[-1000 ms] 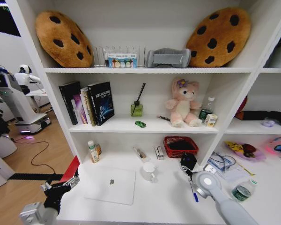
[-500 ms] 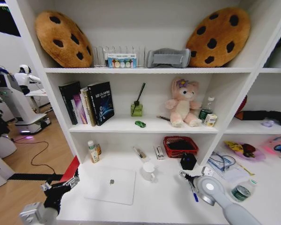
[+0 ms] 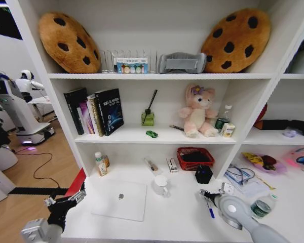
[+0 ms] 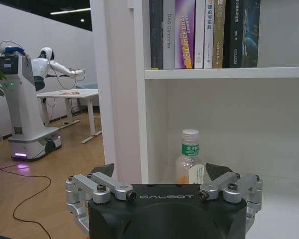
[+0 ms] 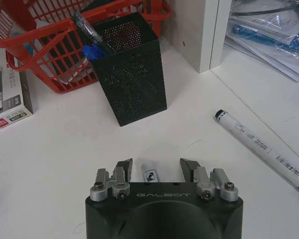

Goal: Organize the objects on the table.

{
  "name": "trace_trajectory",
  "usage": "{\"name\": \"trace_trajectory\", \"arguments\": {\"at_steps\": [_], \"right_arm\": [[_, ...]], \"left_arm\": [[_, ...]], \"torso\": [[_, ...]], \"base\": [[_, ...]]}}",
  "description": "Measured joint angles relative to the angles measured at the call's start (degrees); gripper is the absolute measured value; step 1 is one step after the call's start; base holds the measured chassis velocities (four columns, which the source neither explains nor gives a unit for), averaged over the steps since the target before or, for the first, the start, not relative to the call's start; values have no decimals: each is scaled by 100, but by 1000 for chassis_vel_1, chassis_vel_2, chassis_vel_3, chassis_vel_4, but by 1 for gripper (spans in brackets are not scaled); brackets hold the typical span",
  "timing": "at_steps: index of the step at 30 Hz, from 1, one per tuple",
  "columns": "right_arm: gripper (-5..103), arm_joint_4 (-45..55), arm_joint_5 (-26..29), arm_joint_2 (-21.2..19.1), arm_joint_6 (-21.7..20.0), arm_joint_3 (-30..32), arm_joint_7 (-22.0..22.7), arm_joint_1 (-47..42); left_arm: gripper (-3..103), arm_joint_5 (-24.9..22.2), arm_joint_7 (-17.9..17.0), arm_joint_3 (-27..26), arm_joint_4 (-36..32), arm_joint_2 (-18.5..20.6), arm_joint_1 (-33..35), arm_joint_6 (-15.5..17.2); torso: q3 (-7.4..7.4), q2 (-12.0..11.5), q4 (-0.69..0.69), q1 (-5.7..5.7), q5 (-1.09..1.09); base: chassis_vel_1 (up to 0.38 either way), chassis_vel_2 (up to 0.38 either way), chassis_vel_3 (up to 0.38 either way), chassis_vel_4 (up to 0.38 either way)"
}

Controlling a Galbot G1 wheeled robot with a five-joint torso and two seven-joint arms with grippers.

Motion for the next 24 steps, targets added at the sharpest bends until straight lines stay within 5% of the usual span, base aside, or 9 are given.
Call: {"name": "trace_trajectory", "arguments": {"at_steps": [2,9,24], "right_arm": [[44,-63,-12,-4,7,-14,-88,0],[18,-2,-4,46,23,-93,-83,-11],[9,328,-3,95,34,30,8,-62]], "left_arm": [[100,0,0,0,0,0,0,0],[100,0,0,0,0,0,0,0],[100,0,0,0,-1,0,0,0]], "torso": [[-1,1,-2,-1,-3],[1,1,0,-1,5],[3,-2,-2,1,14]], "base": [[0,0,0,0],[0,0,0,0],[0,0,0,0]]}}
